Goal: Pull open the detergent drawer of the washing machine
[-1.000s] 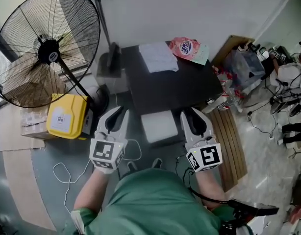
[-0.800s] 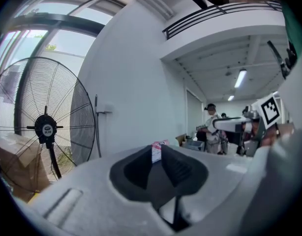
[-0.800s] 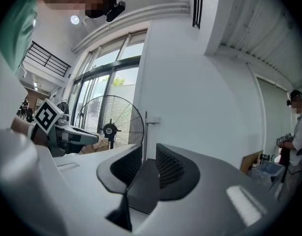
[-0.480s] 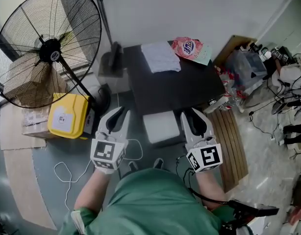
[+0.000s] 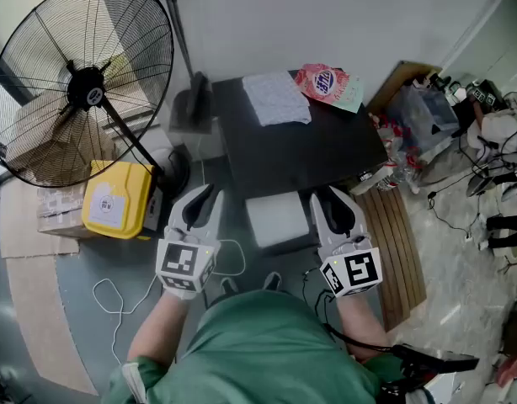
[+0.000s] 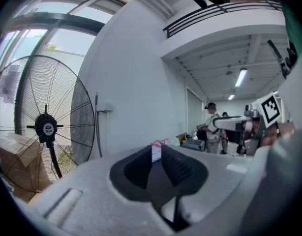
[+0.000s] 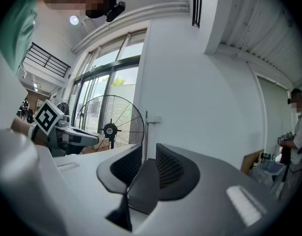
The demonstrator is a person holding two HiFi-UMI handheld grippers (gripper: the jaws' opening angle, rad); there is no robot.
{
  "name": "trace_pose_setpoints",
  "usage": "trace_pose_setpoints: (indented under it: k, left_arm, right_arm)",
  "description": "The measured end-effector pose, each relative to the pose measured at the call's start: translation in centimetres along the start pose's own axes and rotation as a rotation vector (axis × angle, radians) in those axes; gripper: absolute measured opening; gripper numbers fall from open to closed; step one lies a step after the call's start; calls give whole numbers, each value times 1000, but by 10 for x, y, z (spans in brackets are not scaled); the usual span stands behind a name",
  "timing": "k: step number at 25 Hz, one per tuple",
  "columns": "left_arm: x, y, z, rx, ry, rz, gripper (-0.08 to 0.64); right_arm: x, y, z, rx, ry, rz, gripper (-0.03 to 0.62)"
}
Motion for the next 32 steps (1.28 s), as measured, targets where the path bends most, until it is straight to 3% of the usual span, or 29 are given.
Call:
trace_pose_setpoints:
  k: [32]
  left_arm:
    - [-1,-5,-2,18,1,2,54]
  right_arm:
    - [4,0,-2,0,2,20,81]
Point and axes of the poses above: the fingertips, and each gripper's own axes: z forward along the fingers, x to its left, y out of its top, the point moved 1 cm from there along -z, backward along the fingers, and after that the axes turned 9 degrees about y, right-handed, at the moved point
